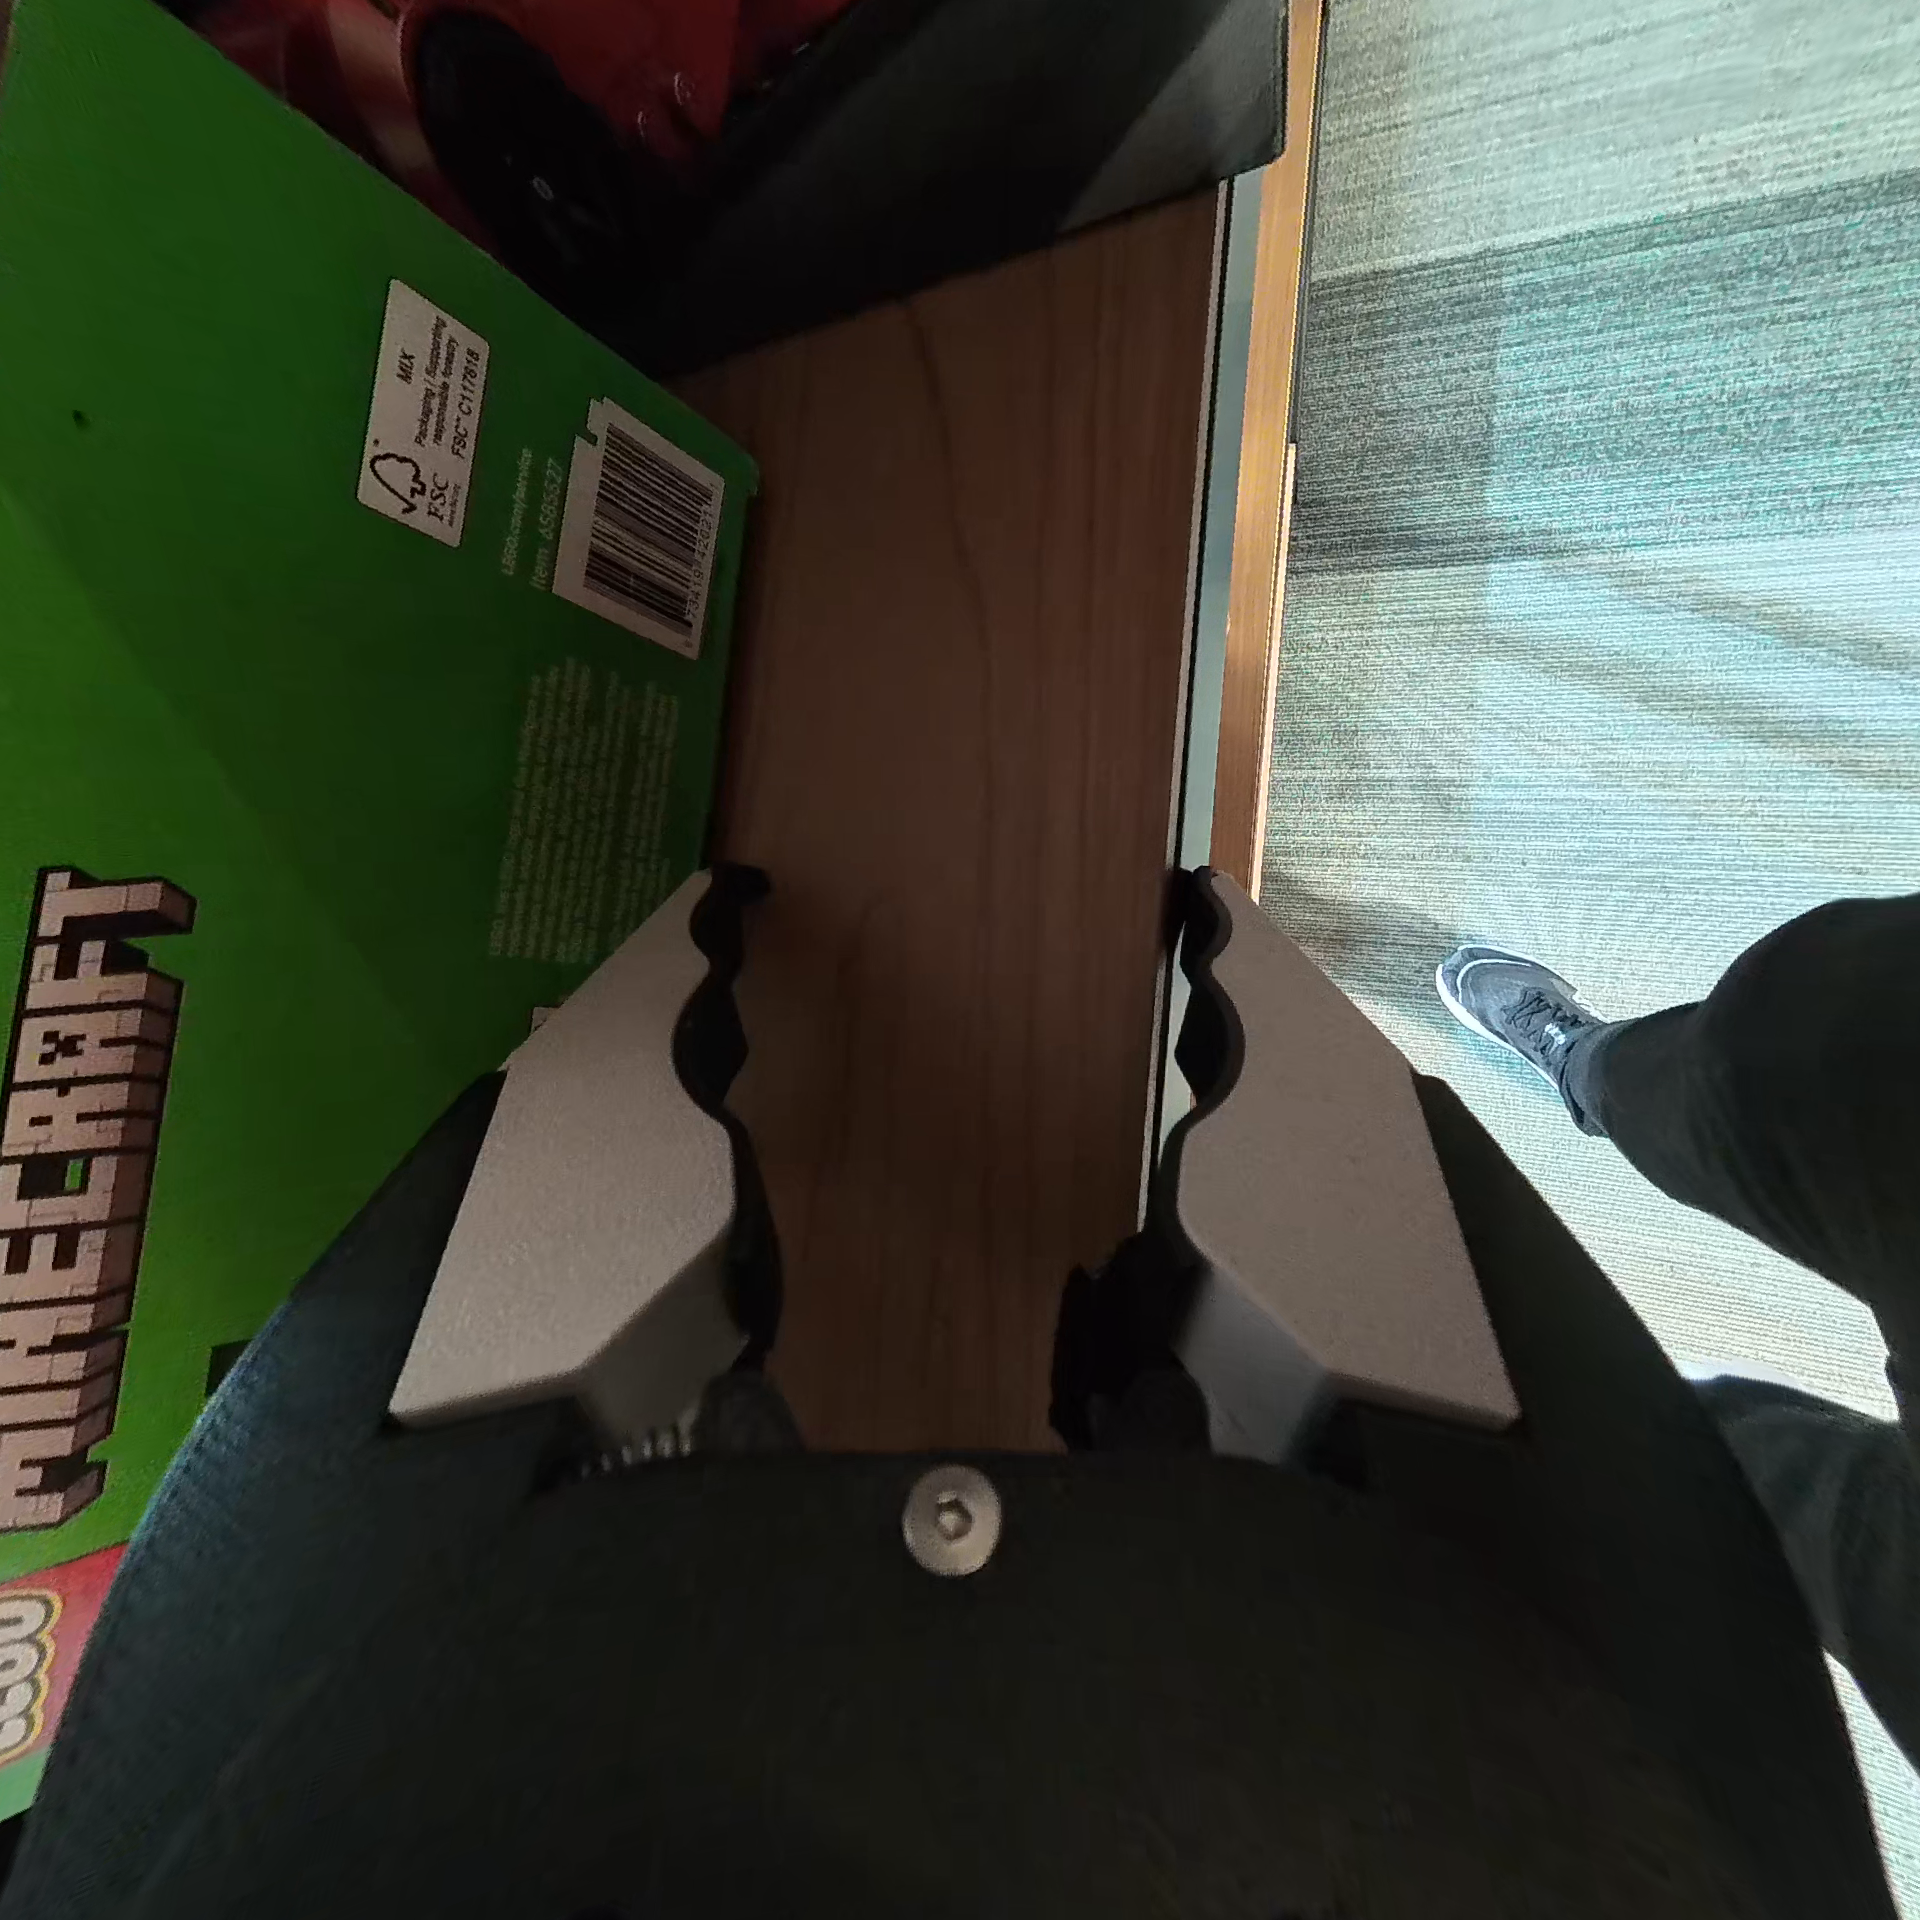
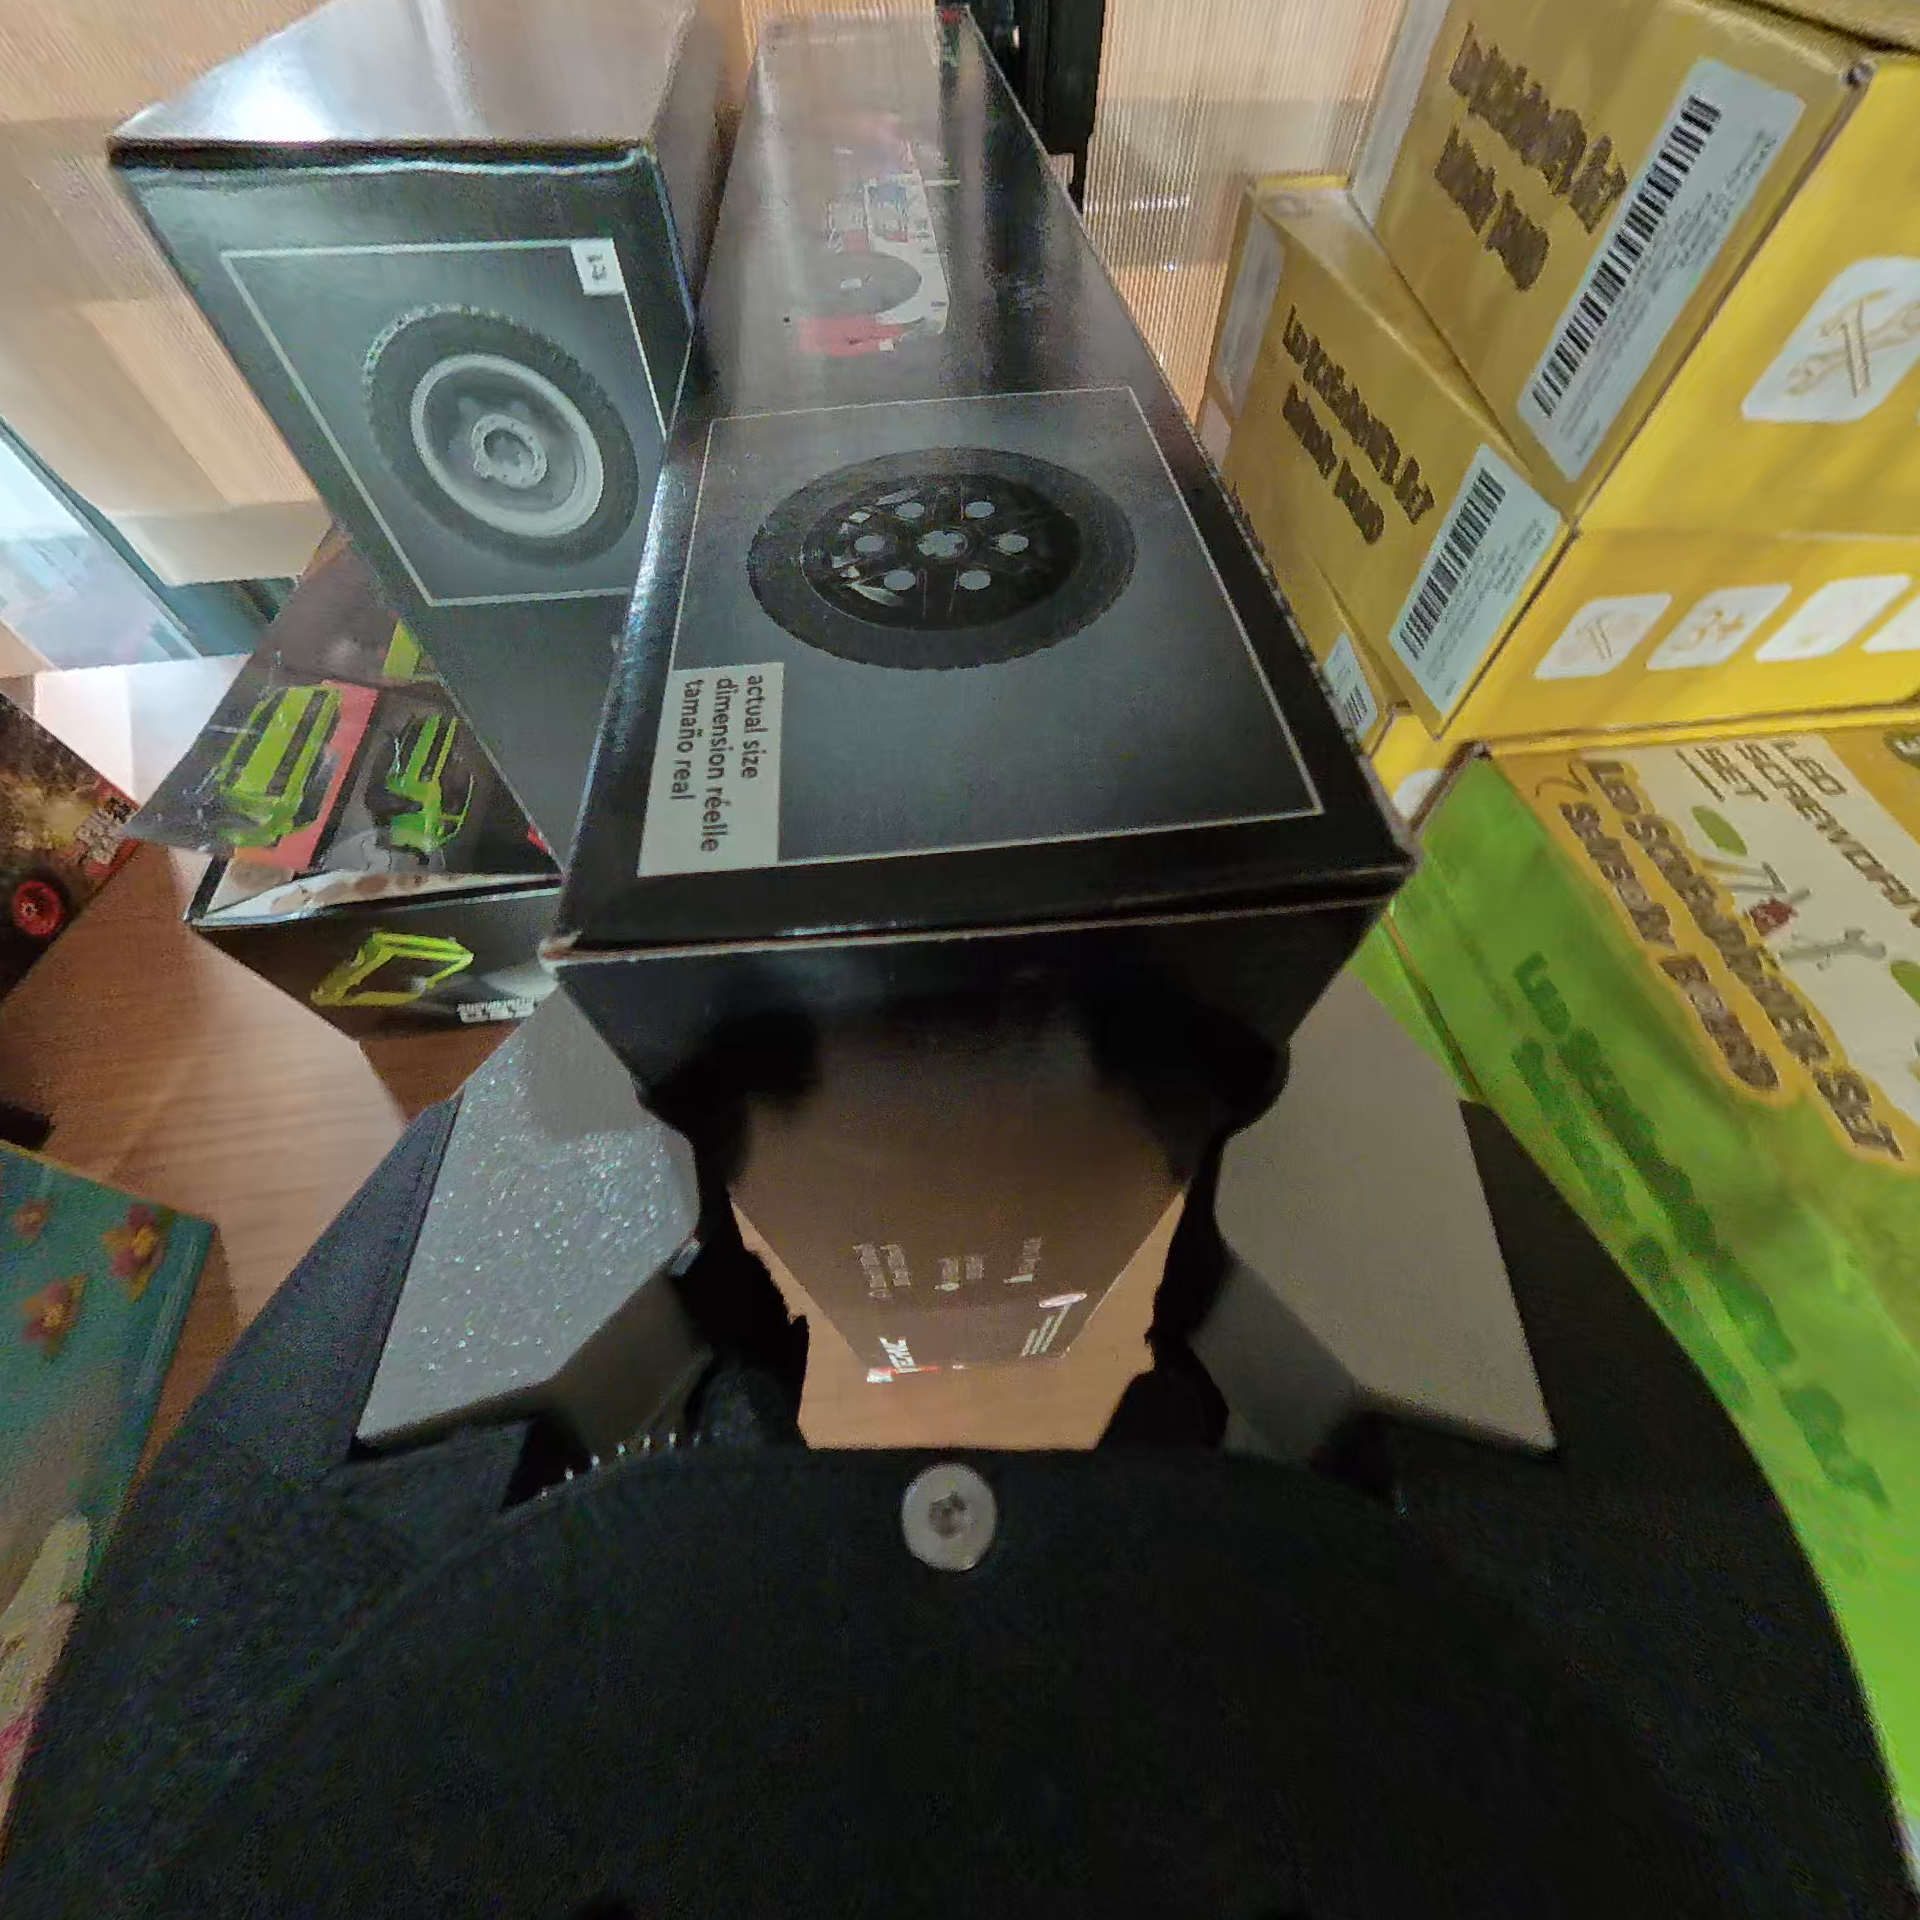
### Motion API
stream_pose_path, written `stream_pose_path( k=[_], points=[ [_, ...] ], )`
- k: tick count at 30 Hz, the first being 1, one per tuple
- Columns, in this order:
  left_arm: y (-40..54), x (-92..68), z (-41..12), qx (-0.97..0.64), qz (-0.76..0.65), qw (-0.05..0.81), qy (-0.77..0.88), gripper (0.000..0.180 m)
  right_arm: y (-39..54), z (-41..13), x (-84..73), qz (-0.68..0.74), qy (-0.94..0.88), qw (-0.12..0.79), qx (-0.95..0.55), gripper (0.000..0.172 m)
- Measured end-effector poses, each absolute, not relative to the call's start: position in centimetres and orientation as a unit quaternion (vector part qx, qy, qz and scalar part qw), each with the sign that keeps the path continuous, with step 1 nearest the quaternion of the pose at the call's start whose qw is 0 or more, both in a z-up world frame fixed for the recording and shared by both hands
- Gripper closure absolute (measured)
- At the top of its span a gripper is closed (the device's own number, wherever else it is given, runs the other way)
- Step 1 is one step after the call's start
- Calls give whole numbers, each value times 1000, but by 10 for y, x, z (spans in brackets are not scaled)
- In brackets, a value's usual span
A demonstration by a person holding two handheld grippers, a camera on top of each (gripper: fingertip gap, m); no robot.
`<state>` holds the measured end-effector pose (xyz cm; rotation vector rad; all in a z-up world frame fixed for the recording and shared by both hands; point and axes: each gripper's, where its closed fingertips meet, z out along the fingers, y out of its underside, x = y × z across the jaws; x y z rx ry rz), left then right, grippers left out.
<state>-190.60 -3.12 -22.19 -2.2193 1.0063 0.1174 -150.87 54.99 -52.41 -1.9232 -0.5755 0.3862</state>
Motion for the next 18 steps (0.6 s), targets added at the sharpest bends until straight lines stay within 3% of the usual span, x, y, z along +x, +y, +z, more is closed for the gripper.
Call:
stream_pose_path(
  k=[18],
  points=[
    [-31,-1906,-222,-854,45,344,388,96,395,-528,-1370,157,-273,482,-817,71]
  ],
)
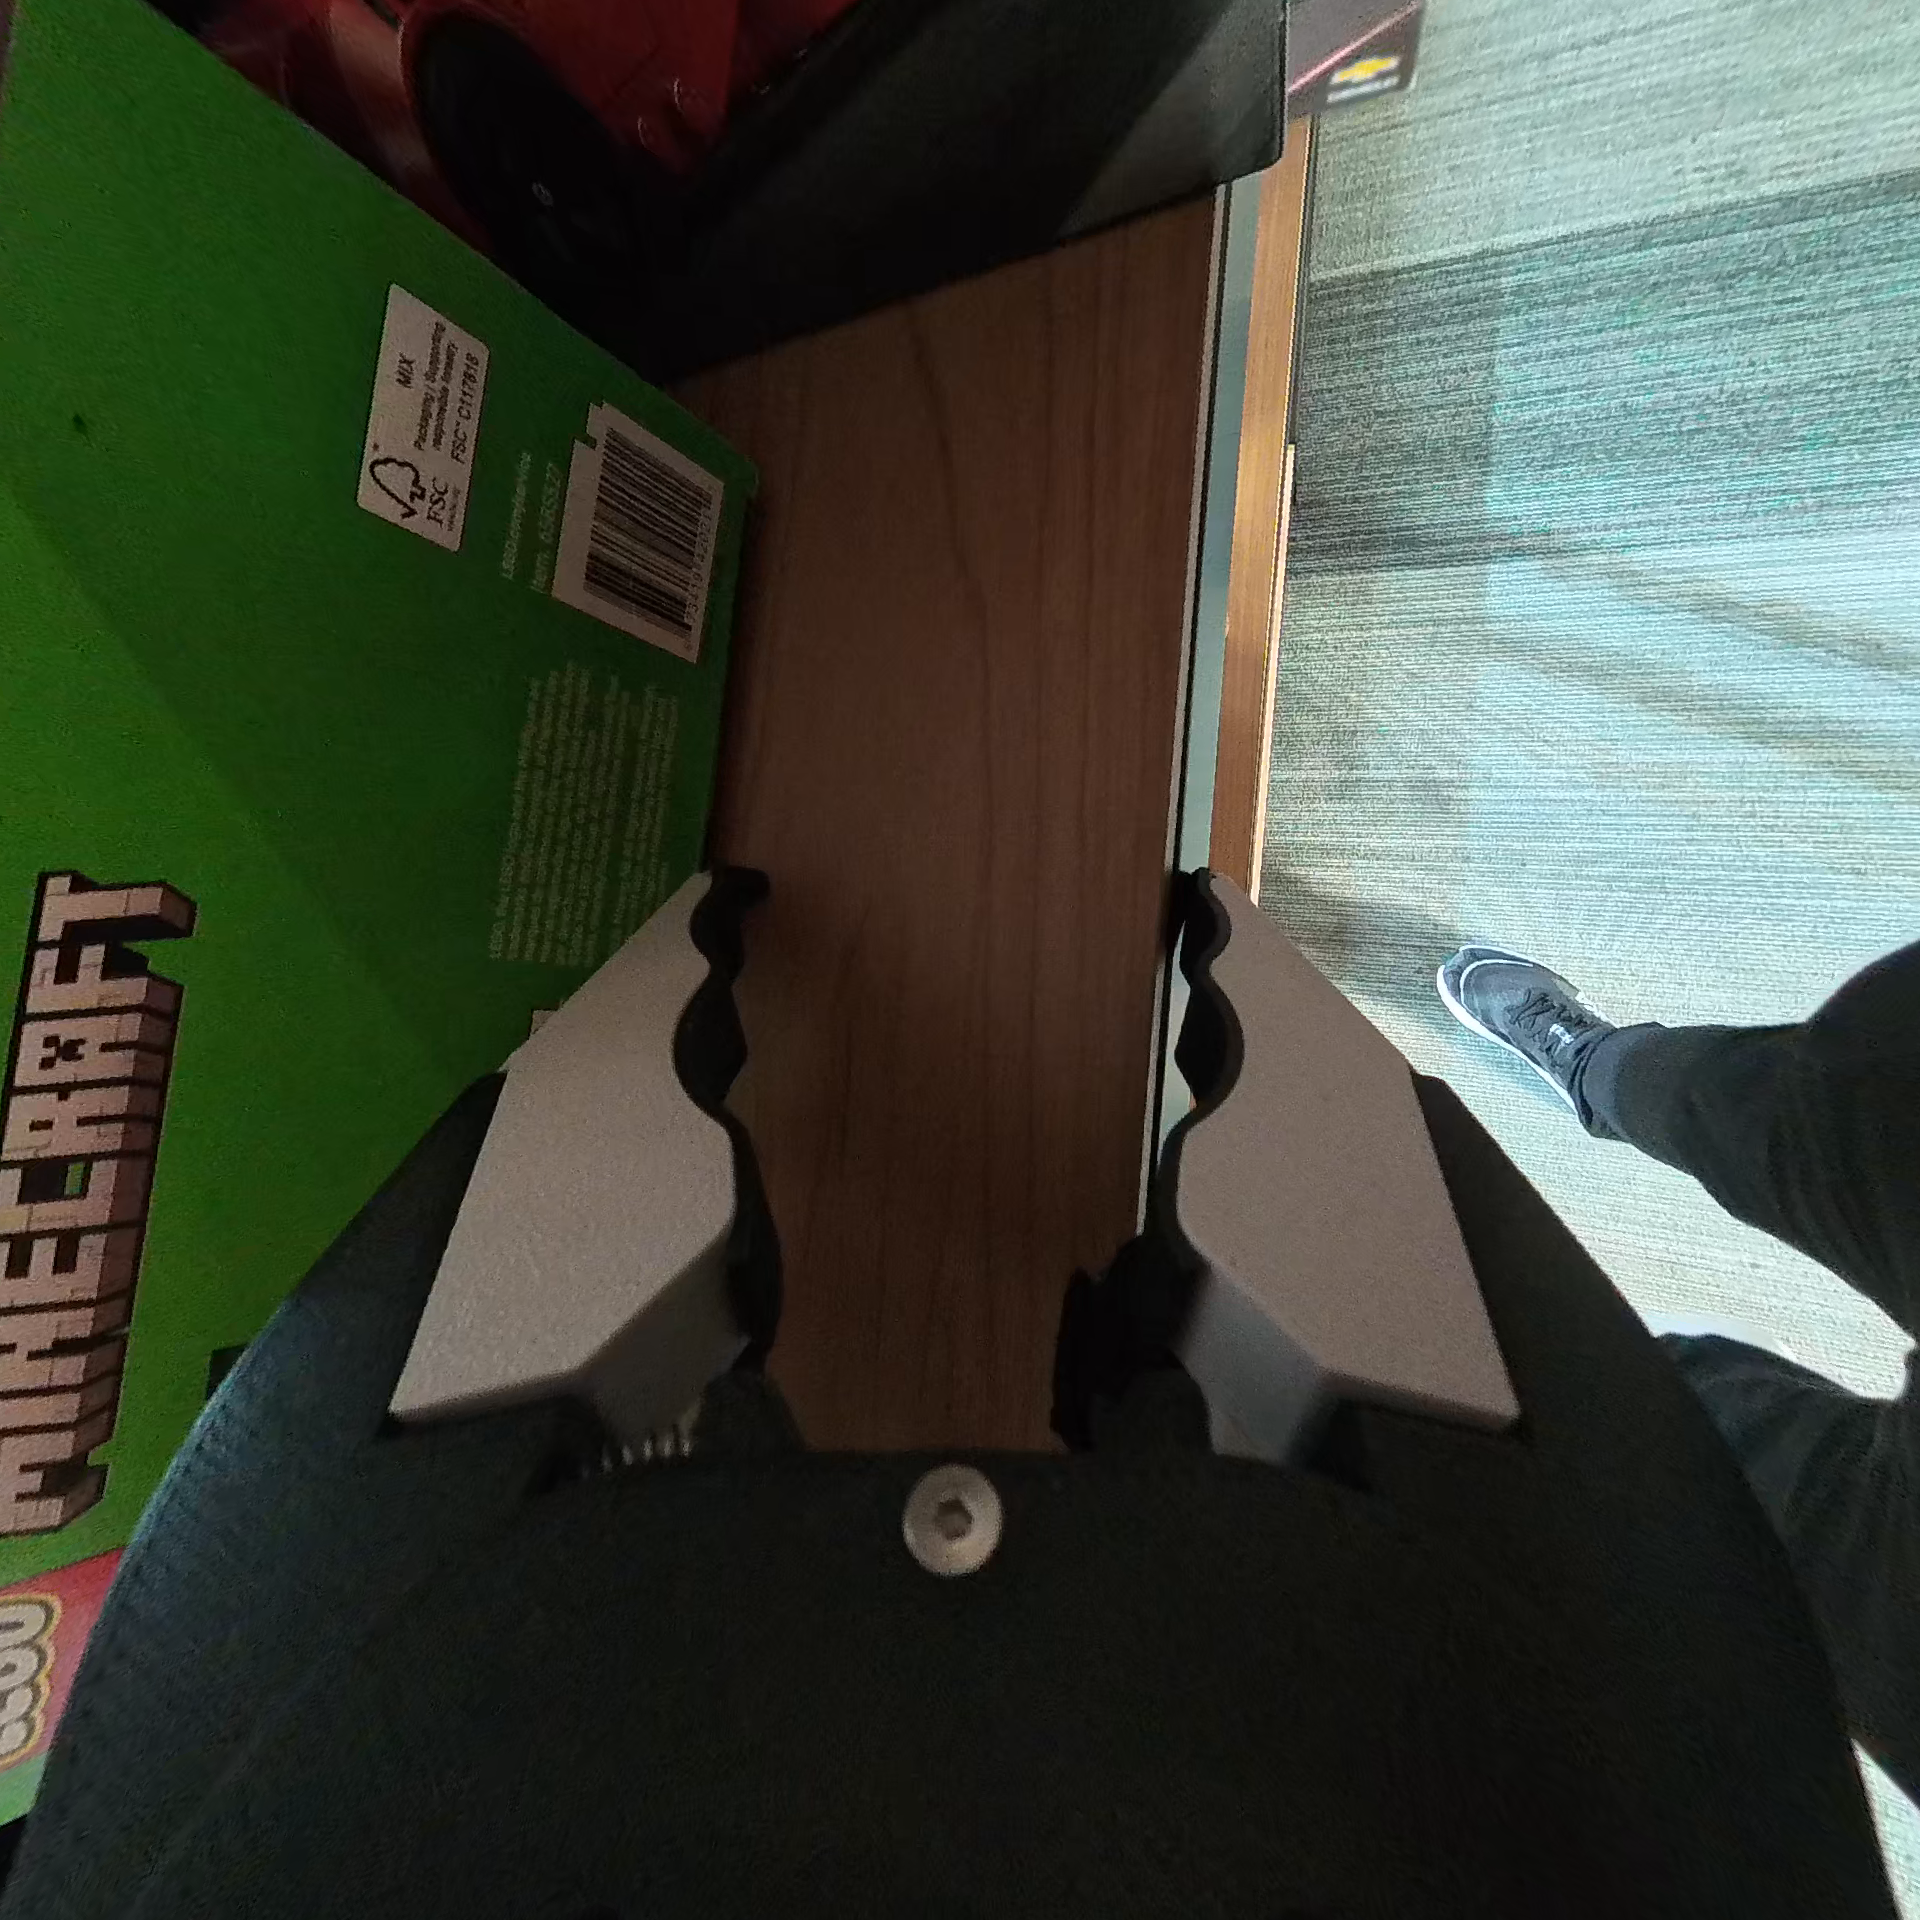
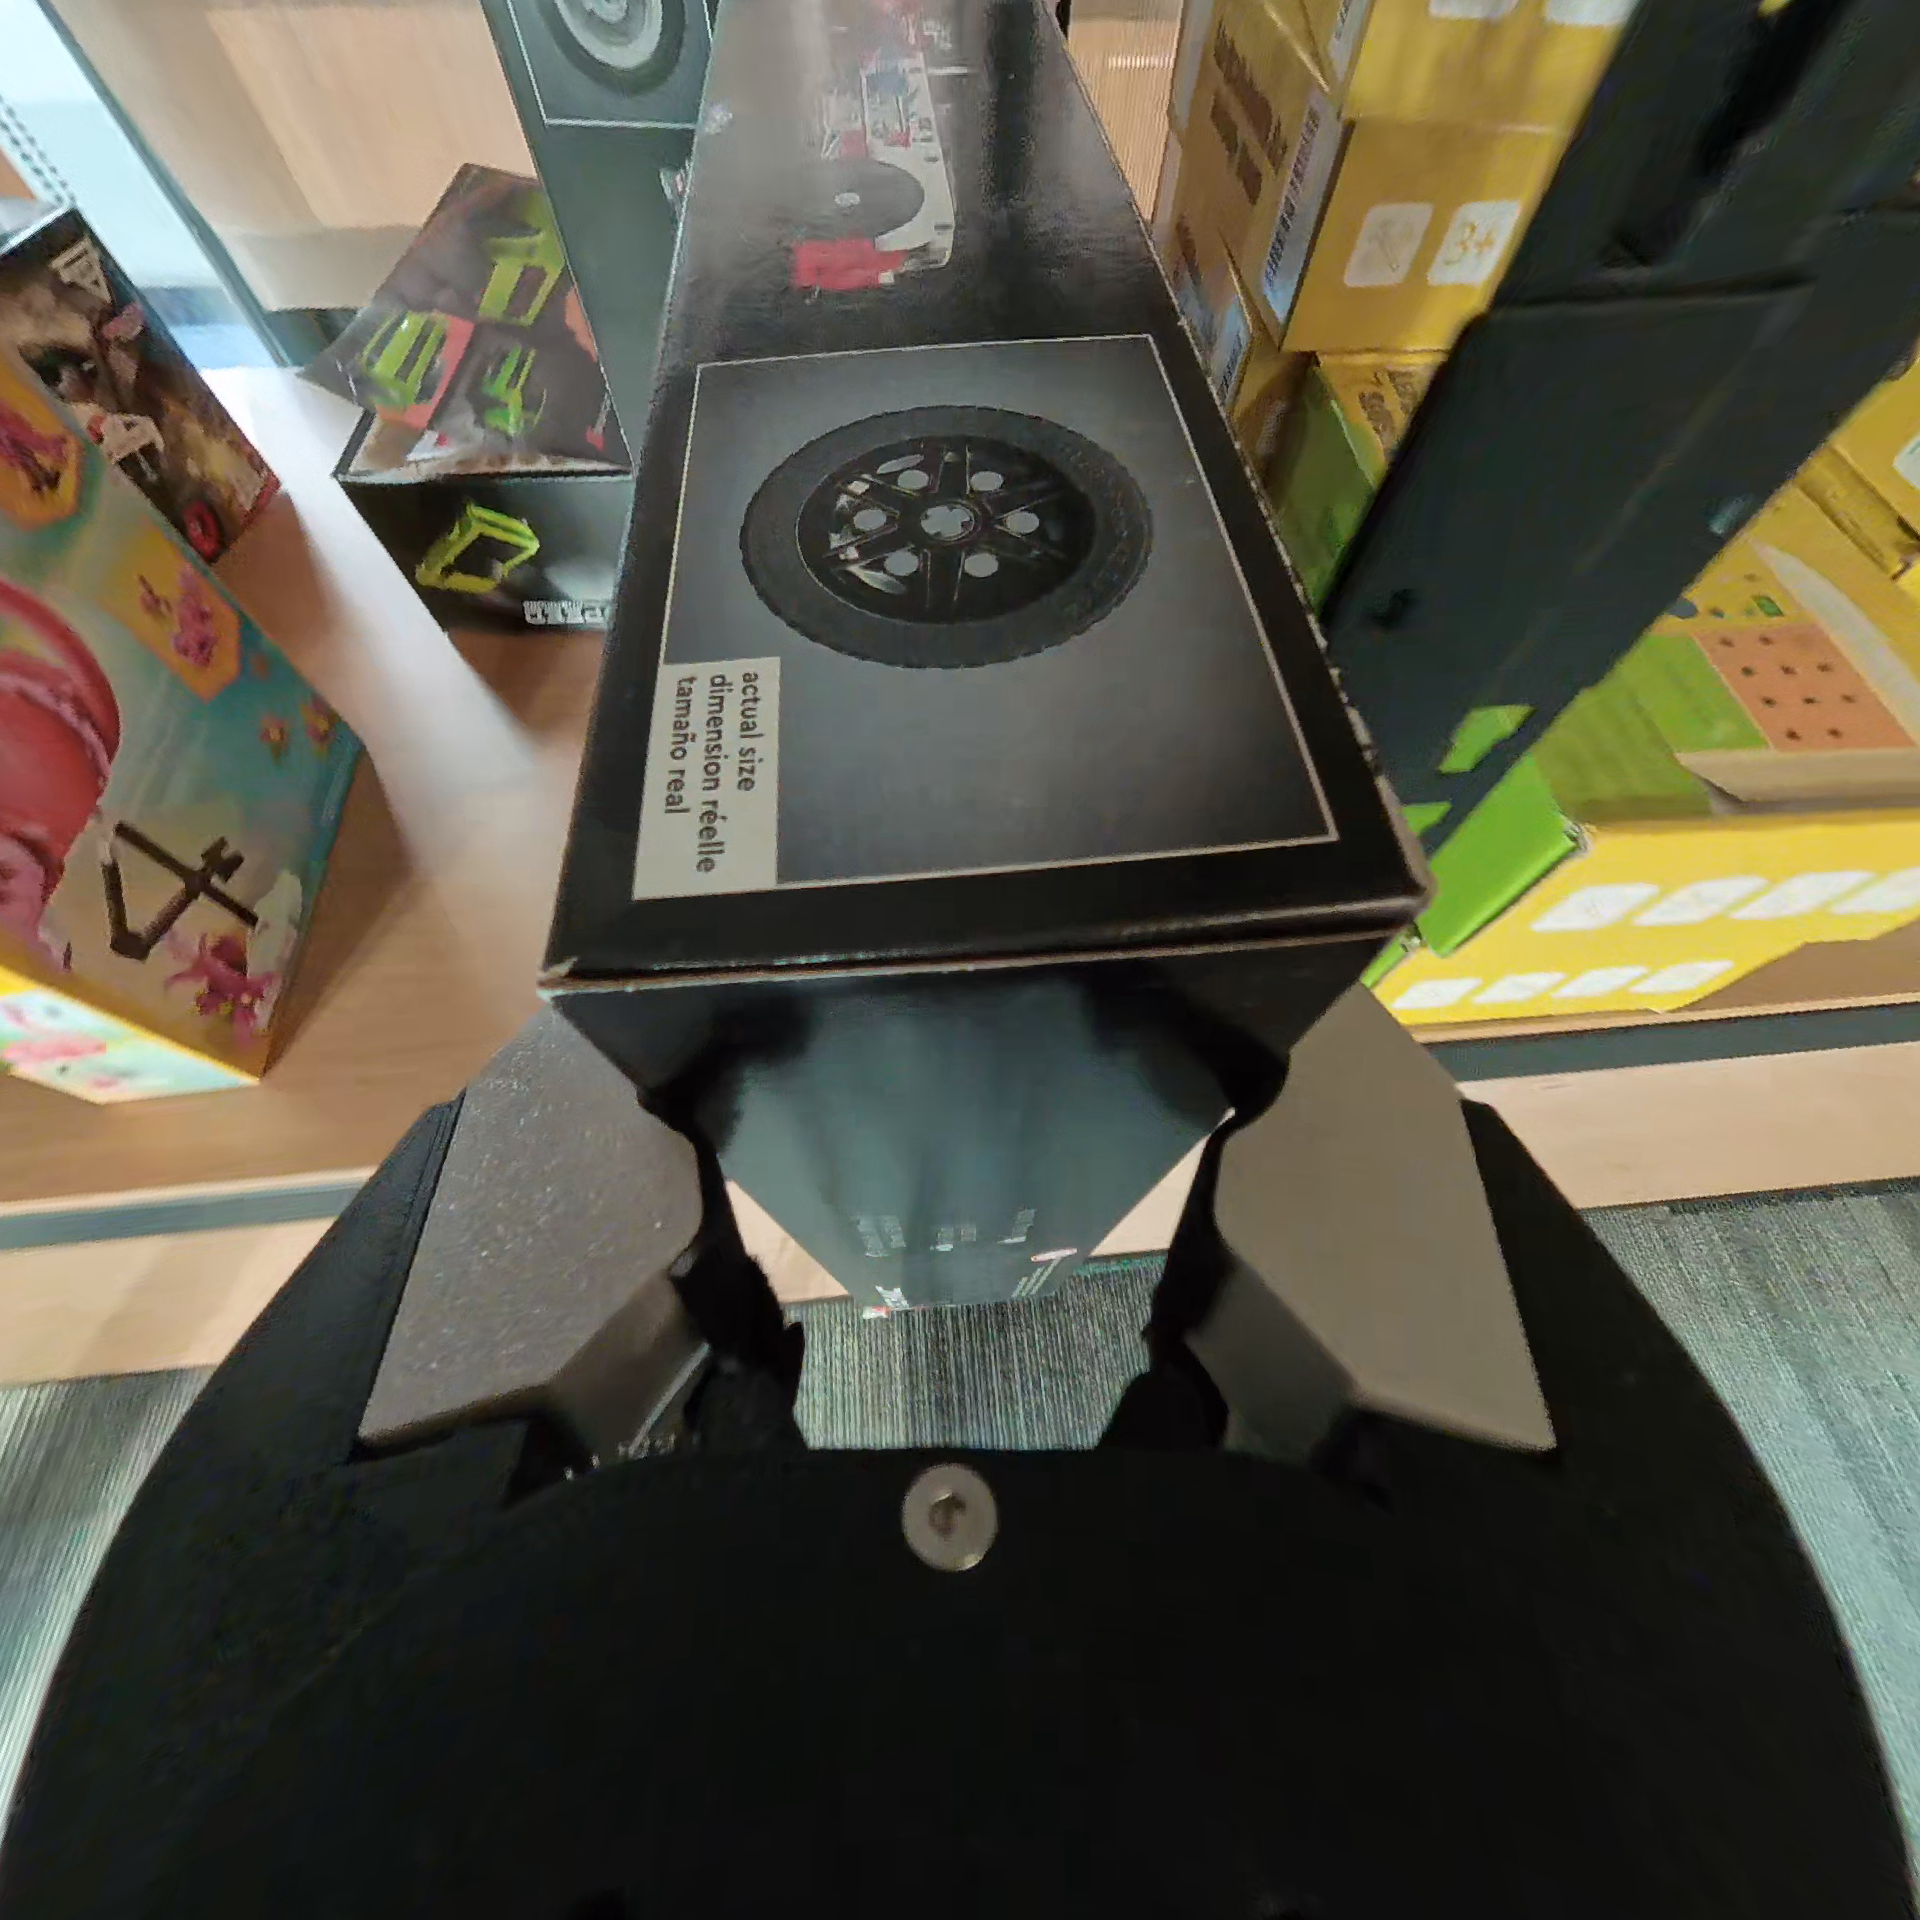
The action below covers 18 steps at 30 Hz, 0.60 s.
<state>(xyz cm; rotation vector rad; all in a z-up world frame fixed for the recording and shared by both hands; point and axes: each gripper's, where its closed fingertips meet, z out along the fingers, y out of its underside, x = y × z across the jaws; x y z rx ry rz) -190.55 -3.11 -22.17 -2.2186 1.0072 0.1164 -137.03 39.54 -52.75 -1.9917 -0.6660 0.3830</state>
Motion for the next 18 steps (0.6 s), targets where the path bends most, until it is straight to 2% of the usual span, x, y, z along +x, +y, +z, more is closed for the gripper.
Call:
stream_pose_path(
  k=[18],
  points=[
    [-30,-1905,-222,-851,41,345,394,95,373,-528,-1338,156,-279,474,-820,70]
  ],
)
